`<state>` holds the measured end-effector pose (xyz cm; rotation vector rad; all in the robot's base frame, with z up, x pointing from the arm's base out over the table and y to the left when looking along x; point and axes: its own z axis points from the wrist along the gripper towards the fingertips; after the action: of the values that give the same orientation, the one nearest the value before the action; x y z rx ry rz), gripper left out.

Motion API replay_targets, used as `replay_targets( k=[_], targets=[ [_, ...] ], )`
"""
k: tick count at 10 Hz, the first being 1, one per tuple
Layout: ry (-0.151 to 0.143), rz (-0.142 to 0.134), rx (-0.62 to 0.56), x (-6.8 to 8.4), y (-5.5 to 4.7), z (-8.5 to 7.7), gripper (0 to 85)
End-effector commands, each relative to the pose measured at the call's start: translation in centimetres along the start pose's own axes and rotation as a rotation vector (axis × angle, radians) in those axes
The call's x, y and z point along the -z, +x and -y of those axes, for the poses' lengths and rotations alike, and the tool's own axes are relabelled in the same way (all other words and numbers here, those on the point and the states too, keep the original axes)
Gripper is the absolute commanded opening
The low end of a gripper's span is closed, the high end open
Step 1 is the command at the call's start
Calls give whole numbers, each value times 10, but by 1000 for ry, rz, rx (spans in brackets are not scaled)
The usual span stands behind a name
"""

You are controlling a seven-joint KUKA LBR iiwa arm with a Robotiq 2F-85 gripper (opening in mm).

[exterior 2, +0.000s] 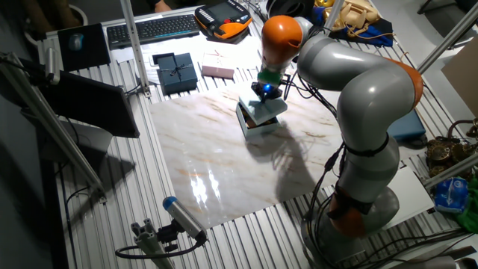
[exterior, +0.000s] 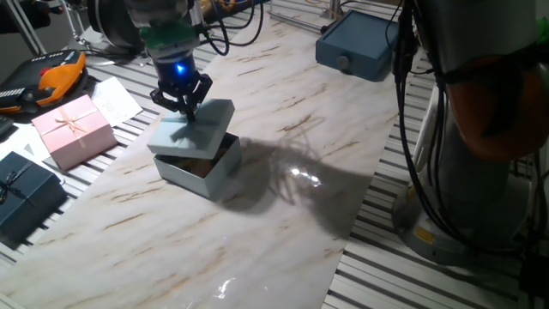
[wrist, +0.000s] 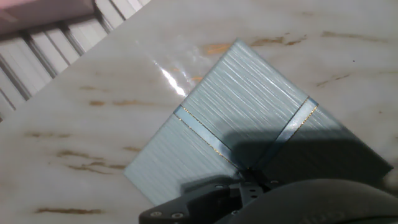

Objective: Open a box

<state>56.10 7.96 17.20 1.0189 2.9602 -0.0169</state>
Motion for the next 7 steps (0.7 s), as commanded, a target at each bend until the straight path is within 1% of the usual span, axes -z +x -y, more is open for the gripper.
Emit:
replay_targets(
  k=[1,3,4,6,7],
  targets=[
    [-4,-5,-22,1,-4,2,0],
    [-9,-11,-53,4,-14,12,0],
    [-10,-19,-50,7,-19,17,0],
    [-5,-18,-44,10,-28,29,0],
    [-11,-23,-44,11,-34,36,0]
  ],
)
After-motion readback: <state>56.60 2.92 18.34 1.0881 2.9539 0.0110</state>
